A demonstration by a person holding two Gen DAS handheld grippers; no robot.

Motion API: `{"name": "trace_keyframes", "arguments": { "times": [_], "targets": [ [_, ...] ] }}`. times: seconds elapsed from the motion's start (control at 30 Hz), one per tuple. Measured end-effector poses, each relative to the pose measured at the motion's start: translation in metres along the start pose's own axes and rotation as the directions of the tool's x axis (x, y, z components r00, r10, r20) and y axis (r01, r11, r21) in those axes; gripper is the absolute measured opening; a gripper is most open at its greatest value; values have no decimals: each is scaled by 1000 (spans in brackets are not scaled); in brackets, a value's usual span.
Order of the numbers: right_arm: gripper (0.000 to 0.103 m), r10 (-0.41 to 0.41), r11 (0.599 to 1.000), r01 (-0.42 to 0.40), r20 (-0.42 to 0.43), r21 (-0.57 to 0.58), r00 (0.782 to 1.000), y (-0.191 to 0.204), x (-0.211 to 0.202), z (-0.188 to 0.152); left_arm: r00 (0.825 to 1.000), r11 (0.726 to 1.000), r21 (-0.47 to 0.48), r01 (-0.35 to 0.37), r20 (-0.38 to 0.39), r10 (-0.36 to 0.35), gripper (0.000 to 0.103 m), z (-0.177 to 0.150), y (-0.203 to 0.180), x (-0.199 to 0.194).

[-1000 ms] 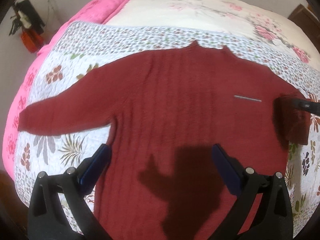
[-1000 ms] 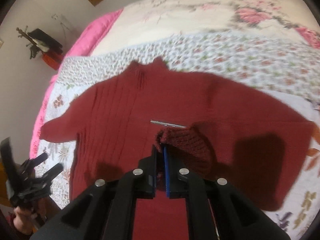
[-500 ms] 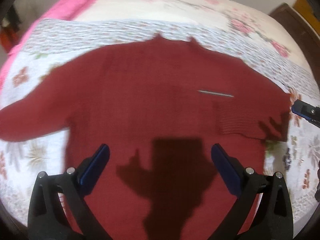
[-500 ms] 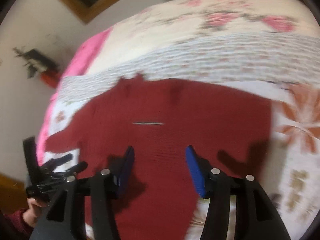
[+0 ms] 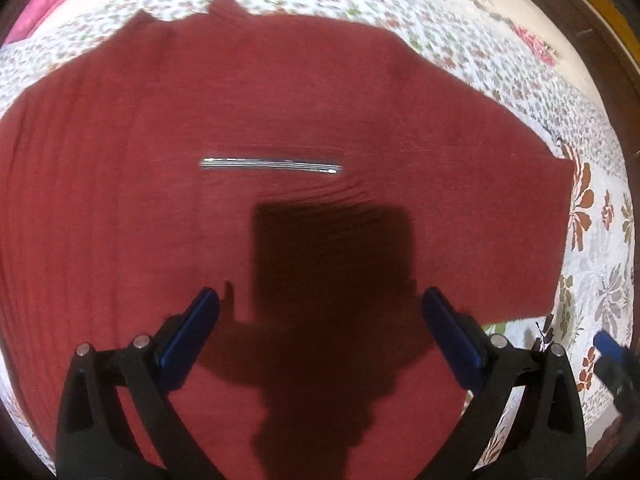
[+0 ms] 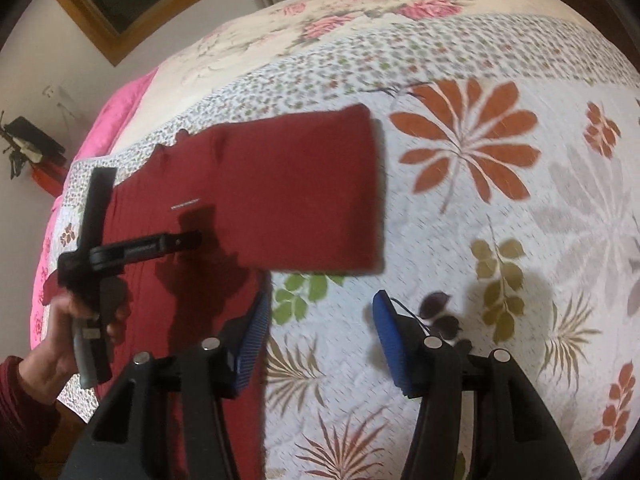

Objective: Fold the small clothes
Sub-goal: 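Fold the held sleeve across the sweater body and open the right tool, then grasp the other sleeve cuff with the left tool, fold it across, release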

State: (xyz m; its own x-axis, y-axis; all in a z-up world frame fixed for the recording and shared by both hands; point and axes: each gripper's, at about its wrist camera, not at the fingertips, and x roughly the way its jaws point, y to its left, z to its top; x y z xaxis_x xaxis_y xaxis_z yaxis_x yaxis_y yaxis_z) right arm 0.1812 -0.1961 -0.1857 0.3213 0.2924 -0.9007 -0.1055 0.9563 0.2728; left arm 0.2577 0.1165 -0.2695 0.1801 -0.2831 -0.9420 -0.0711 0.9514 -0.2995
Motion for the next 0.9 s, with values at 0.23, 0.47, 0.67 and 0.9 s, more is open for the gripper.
{"name": "trace_keyframes", "arguments": {
  "times": [0.23,0.47,0.67,0.9],
  "targets": [
    [55,23,999,-23,4,30,1000,-15,-2,-10,1000,1000,-14,-13,24,14,13,1,-10,1],
    [55,50,998,-49,-6,44,999,-12,9,-10,966,1000,6,3,260,-5,10,2,5,-90],
    [55,135,990,-135,-6,49,991,12,26,3,939,990,-54,-132,312,142,10,14,74,-129],
    [59,196,980,-193,-79,44,977,56,83,31,926,957,-133,-256,252,283,10,12,177,-131]
  ]
}}
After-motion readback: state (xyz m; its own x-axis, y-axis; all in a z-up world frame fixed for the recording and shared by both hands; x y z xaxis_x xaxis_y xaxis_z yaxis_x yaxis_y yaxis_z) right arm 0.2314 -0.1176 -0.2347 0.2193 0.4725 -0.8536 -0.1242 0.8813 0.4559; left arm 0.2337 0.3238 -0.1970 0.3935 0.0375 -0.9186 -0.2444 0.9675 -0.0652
